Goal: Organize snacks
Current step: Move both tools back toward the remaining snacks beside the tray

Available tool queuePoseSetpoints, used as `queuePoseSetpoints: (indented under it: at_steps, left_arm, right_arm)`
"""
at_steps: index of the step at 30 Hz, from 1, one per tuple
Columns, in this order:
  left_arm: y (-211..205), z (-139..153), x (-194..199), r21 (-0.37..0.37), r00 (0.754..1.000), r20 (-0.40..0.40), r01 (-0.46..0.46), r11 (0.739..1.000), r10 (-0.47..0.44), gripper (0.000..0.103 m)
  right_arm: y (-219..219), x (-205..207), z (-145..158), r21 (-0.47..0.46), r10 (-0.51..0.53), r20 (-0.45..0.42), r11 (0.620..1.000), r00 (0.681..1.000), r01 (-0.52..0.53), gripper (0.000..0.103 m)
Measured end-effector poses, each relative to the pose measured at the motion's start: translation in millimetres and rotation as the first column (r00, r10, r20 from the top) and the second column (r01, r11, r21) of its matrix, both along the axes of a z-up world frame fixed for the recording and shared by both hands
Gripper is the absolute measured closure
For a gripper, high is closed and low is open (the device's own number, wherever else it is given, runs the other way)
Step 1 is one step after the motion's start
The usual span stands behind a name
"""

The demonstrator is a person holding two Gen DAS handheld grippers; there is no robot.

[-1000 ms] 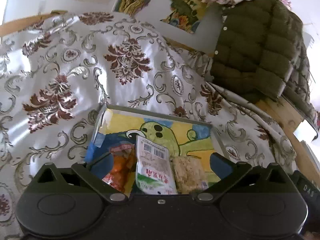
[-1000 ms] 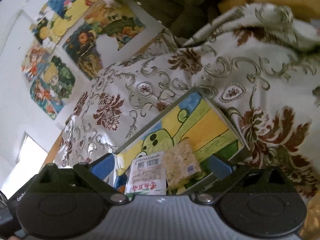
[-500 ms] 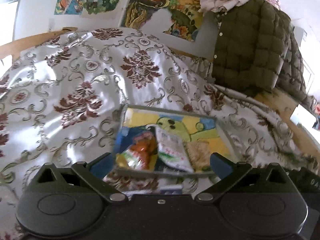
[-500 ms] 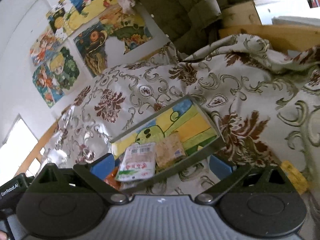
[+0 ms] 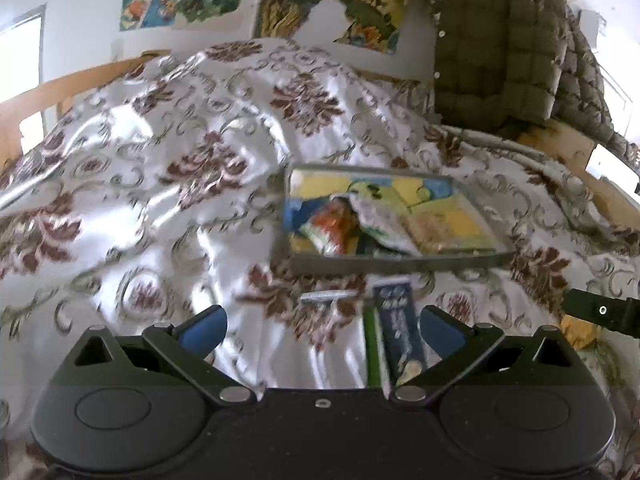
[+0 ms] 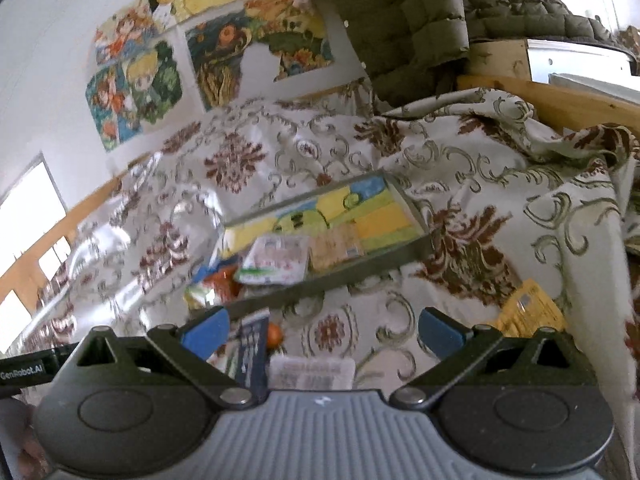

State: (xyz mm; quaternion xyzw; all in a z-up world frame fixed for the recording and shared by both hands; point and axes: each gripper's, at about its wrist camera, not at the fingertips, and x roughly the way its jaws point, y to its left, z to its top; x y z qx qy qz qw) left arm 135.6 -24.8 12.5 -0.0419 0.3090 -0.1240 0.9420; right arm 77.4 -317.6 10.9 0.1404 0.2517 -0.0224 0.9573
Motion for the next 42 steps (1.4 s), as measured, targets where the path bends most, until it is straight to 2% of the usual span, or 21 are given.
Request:
queuePoseSetpoints:
  at_steps: [8,10,15,20,27,37,42]
  left_arm:
    - [5.4,-20.3,-12.7,0.057,0.995,-0.091,-0.036,0.998,0.042,0.001]
    - [6.0,-25.3,-13.2,0.068,0.992,-0.114,-0.038,0.997,0.045,0.001]
    - [2.0,-38.5,-10.0,0.108,0.983,-0.179,-0.024,0.994,0.043,0.001]
    - [-1.1,-52.6,-3.5,0.129,0.969,-0.240,-0.025,0.991,0.056,0.001]
    - [-4.1,-65.7,5.8,0.133,0.951,-0.298,-0.040,0.990,0.079,0.001]
    - [-9.1,-68.6,13.4,0.149,0.957,-0.279,-0.033,0.988,0.074,0.001]
    - [-11.5,-70.0,23.0,0.131,0.962,-0.269,-0.017,0.991,0.052,0.001]
  right_arm:
    - [26.4,-19.5,-12.1,-0.086,-0.004,-0.088,0.996,0.996,-0.003,0.000]
    - [29.7,-17.8,-17.3,-0.104,-0.015,-0.133,0.995,0.991,0.001,0.000]
    - [25.1,-0.7,-37.2,-0.081,-0.034,-0.289,0.997,0.957,0.011,0.000]
    - [21.7,10.0,-54.9,-0.065,-0.042,-0.395,0.998,0.918,0.018,0.000]
    - [27.1,20.1,-66.0,-0.063,-0.008,-0.460,0.998,0.888,-0.024,0.000]
    - [23.0,35.7,-78.1,-0.005,0.047,-0.515,0.998,0.856,-0.058,0.000]
    - [21.4,47.0,-80.4,0.007,0.097,-0.516,0.994,0.851,-0.109,0.000]
